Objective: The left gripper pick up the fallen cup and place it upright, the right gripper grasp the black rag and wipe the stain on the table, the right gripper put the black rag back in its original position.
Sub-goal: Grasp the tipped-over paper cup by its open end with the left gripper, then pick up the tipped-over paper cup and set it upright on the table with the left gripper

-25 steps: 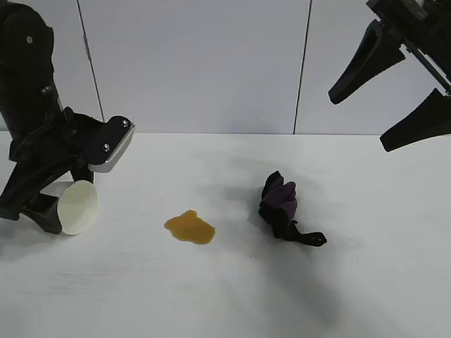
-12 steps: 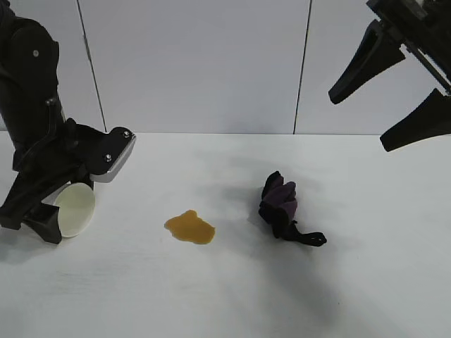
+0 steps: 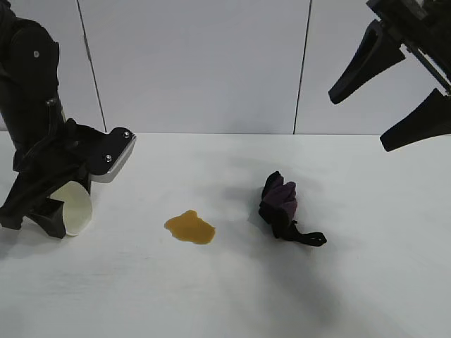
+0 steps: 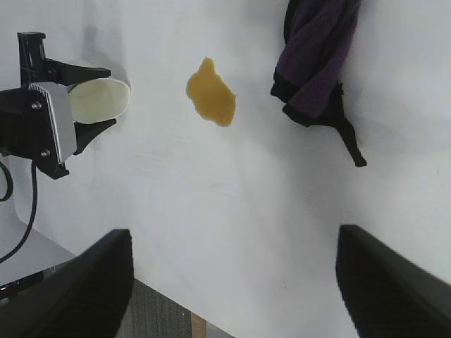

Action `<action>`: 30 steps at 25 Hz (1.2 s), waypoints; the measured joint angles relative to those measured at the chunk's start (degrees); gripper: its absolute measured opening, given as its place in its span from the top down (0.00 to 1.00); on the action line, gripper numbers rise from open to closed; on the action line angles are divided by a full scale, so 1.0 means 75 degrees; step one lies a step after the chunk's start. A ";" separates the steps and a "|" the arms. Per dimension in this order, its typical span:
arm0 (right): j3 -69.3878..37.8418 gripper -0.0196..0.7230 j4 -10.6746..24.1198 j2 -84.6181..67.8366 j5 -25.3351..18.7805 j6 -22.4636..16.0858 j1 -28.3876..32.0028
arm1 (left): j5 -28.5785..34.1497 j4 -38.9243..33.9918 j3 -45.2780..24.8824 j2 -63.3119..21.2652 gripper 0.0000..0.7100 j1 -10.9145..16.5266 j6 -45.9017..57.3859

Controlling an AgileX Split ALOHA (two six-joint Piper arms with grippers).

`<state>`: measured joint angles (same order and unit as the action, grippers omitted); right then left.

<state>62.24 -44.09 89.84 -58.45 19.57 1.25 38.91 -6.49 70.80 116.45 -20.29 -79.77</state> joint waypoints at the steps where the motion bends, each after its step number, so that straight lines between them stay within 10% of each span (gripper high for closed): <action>1: 0.0000 0.24 0.0000 0.0000 0.0000 0.0000 0.0000 | 0.0007 0.0000 0.0012 0.0000 0.36 0.0000 0.0086; 19: 0.0000 0.24 0.0000 0.0000 0.0000 0.0000 0.0000 | 0.0744 0.2770 0.1961 0.0000 0.37 0.0083 0.0672; 30: 0.0000 0.24 0.0000 0.0000 0.0000 0.0000 0.0000 | 0.1844 0.7696 0.1979 -0.0339 0.37 0.1797 -0.1851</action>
<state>62.24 -44.09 89.84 -58.45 19.57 1.25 52.74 51.23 85.64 113.91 -6.81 -93.65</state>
